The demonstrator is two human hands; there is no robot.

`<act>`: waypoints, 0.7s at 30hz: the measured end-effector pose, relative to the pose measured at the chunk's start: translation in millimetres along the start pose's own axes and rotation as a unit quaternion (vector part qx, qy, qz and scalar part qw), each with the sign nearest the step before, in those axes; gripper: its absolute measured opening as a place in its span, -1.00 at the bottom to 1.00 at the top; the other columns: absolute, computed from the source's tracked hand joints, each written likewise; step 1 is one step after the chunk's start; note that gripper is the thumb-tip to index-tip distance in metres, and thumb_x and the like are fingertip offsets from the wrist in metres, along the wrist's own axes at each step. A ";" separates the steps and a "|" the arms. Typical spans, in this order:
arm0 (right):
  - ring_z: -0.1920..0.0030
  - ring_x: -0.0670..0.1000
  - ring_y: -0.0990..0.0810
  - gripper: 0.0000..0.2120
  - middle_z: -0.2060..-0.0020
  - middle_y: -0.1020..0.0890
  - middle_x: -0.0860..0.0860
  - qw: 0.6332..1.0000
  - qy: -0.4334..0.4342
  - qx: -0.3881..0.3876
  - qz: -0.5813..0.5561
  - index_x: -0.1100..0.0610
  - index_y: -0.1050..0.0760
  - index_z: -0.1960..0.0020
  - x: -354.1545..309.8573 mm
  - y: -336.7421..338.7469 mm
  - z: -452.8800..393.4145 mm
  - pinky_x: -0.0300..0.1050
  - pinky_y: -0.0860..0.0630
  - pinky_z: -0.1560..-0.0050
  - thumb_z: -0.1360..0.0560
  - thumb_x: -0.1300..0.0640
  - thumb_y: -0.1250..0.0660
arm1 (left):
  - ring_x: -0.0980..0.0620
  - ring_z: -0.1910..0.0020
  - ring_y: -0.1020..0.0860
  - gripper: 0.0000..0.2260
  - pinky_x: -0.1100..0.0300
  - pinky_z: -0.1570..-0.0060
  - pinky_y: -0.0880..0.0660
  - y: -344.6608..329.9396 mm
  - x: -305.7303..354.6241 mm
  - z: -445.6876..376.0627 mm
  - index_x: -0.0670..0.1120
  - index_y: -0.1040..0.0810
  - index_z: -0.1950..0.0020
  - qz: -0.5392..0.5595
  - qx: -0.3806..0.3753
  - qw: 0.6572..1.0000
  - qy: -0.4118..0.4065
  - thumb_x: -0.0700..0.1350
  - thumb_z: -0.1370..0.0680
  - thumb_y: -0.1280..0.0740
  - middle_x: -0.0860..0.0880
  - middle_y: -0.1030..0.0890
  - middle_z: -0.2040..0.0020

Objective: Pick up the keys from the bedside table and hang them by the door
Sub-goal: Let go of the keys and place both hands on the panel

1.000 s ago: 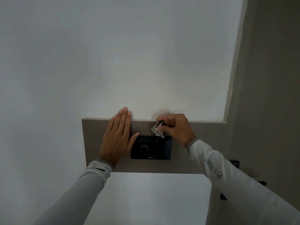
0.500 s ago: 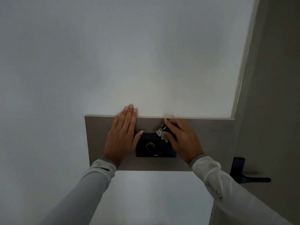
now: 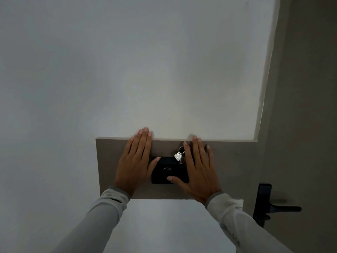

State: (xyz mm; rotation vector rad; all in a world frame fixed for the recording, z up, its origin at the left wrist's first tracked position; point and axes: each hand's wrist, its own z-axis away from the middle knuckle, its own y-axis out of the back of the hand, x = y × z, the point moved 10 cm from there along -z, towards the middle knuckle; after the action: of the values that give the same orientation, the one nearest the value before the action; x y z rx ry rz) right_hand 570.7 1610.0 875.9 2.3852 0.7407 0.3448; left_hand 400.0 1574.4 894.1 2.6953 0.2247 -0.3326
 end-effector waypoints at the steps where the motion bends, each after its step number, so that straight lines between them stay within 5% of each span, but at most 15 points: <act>1: -0.65 0.22 0.00 0.04 -0.62 -0.09 0.28 1.000 -0.003 -0.001 0.001 0.20 -0.12 -0.60 0.4 -2.1 -0.5 0.40 -0.13 -0.55 -0.44 -0.57 -0.05 | -0.22 -0.66 -0.26 -0.35 -0.20 -0.59 -0.35 0.0 0.3 1.2 -0.28 -0.23 -0.66 -0.005 0.003 1.000 0.003 0.17 -0.73 -0.11 -0.27 -0.29 -0.67; 21: -0.65 0.26 0.13 0.10 -0.64 0.02 0.29 1.000 0.013 -0.013 0.006 0.13 -0.04 -0.62 2.7 -17.6 2.0 0.48 -0.04 -0.55 -0.37 -0.63 -0.05 | -0.26 -0.68 -0.18 -0.34 -0.24 -0.61 -0.32 -3.5 2.9 6.8 -0.30 -0.17 -0.67 0.017 -0.046 0.998 0.030 0.15 -0.71 -0.04 -0.31 -0.21 -0.69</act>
State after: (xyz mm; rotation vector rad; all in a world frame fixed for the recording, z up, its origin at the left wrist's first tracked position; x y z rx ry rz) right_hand 566.3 1622.1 863.6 2.3661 0.7285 0.3881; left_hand 400.8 1575.0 885.9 2.6174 0.2054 -0.2262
